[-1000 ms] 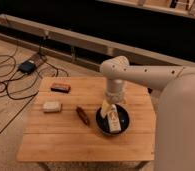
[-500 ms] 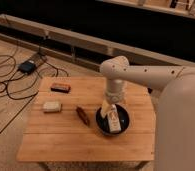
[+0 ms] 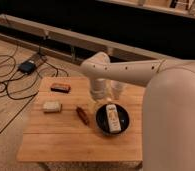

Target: Wipe the white sponge on the table

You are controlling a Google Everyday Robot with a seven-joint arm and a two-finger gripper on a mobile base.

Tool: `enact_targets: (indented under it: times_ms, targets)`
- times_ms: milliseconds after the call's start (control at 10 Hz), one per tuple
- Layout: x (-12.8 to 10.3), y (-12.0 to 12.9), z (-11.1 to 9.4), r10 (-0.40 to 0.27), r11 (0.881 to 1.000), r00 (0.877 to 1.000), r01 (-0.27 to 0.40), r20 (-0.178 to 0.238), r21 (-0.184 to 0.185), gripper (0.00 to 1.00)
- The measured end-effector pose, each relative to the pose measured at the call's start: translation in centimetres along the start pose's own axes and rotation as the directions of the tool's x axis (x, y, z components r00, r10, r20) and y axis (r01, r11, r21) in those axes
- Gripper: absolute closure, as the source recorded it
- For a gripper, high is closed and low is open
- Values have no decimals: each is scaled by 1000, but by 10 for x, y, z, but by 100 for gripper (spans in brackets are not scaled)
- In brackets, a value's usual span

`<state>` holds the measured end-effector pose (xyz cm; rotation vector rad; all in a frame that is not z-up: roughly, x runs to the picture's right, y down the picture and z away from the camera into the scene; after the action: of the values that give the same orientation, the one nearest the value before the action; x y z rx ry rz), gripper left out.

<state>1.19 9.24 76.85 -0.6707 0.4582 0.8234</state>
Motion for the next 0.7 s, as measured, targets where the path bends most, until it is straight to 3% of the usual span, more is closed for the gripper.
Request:
enact_targets:
  times_ms: [200, 500, 700]
  targets:
    - [-29, 32, -8, -99, 995, 994, 97, 44, 38, 20]
    - [-64, 74, -14, -252, 965, 964, 244, 87, 91, 20]
    - [-83, 91, -12, -335, 939, 937, 323, 97, 121, 20]
